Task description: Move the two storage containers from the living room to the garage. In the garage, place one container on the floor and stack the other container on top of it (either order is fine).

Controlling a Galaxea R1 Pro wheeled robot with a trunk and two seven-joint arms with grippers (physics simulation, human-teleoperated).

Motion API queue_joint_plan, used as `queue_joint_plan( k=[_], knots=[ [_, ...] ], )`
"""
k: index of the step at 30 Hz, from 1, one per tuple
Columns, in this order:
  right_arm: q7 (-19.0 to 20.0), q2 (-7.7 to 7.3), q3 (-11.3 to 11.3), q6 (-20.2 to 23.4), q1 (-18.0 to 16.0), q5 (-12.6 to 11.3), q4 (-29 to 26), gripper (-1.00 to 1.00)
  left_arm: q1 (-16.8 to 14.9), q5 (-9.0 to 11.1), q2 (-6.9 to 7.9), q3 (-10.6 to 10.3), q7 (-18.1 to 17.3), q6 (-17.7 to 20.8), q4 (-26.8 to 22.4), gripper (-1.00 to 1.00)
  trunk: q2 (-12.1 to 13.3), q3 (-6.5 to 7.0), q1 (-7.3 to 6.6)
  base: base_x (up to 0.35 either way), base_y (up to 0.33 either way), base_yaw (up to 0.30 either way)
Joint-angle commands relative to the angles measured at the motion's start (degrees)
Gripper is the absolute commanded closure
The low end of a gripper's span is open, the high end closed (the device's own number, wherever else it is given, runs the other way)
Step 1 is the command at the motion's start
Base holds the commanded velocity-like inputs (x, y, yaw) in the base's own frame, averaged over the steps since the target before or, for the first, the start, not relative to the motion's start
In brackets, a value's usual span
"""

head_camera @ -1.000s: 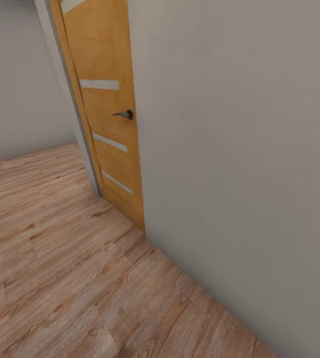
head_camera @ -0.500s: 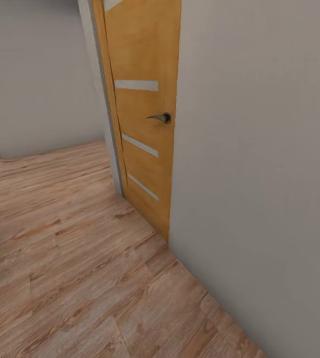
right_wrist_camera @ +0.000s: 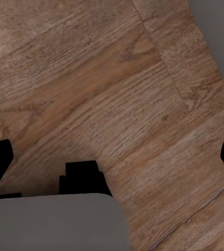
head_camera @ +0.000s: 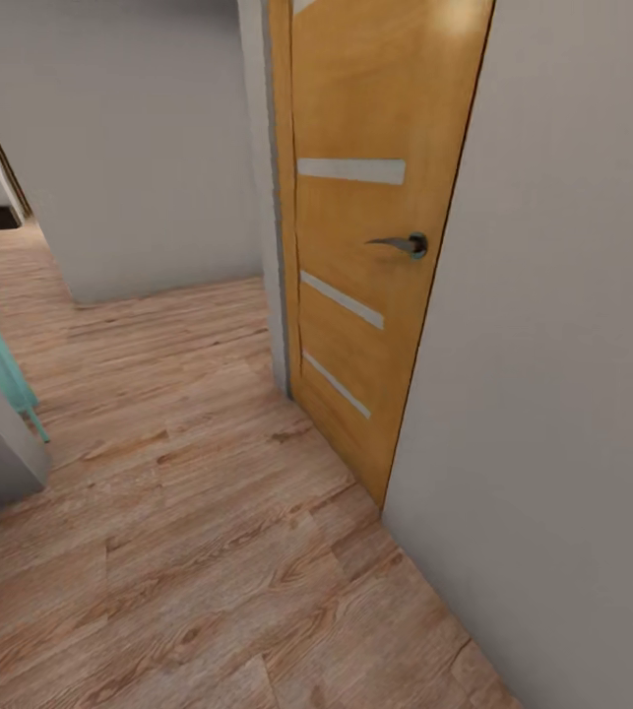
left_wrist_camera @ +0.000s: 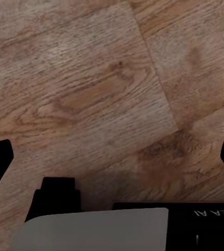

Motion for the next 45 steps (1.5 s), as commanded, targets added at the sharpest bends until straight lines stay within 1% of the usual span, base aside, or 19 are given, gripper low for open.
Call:
queue_joint_plan(
  k=[1,36,39,45],
  knots=[
    [-0.20,0.00,0.49,-0.22,-0.03,-0.58,0.03,-1.00,-0.04,0.58,0.02,-0.48,-0.23,-0.15,0.06,-1.00,-0.02,-0.05,0.02,0.291,0.128,0.285],
    [-0.20,0.00,0.49,-0.24,-0.03,-0.58,0.28,-1.00,-0.02,0.58,-0.04,-0.48,-0.23,-0.15,0.03,-1.00,-0.02,-0.55,0.02,0.295,0.128,0.284],
    [-0.20,0.00,0.49,-0.22,-0.03,-0.58,0.29,-1.00,-0.03,0.58,-0.04,-0.48,-0.23,-0.15,0.04,-1.00,-0.02,-0.59,0.02,0.323,0.112,0.184],
    [-0.20,0.00,0.49,-0.18,-0.03,-0.58,0.29,-1.00,-0.04,0.58,-0.05,-0.48,-0.23,-0.15,0.06,-1.00,-0.02,-0.61,0.02,0.333,0.041,0.048]
  ],
)
